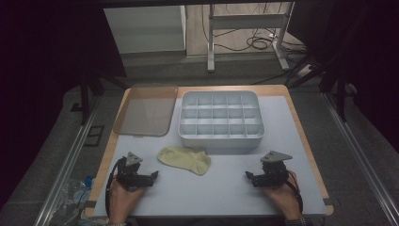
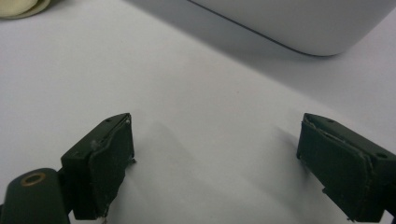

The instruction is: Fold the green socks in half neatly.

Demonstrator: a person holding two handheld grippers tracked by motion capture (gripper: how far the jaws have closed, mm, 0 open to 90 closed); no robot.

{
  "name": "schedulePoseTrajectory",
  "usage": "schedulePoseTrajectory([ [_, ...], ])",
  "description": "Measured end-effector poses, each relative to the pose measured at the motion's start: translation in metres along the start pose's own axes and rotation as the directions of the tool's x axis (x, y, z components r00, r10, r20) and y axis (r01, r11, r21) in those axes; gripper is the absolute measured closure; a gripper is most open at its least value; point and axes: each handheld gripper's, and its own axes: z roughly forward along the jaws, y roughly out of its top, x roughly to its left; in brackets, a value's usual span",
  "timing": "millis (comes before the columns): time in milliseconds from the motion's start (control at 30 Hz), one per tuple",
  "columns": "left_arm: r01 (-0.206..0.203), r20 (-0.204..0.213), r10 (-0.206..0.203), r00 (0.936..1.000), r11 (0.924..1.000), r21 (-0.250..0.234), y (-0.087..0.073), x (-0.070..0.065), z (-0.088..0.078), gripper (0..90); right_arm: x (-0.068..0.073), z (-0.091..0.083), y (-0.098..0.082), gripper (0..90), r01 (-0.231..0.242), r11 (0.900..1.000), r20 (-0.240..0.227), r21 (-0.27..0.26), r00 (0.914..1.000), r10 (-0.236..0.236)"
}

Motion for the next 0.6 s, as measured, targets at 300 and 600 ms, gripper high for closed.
schedulePoseTrajectory([
  [300, 0.001, 0.001, -0.001, 1.0000, 1.0000, 0.001, 0.0000, 0.0001, 0.0001, 1.5, 0.0000, 0.0000, -0.0001, 11.5, -0.001, 1.000, 0.000, 0.000, 1.0000, 0.001],
  [600, 0.003, 0.002, -0.003, 1.0000, 1.0000, 0.004, 0.0004, 0.0002, -0.0001, 1.8, -0.0001, 0.0001, -0.0001, 11.6, -0.001, 1.000, 0.000, 0.000, 1.0000, 0.001],
])
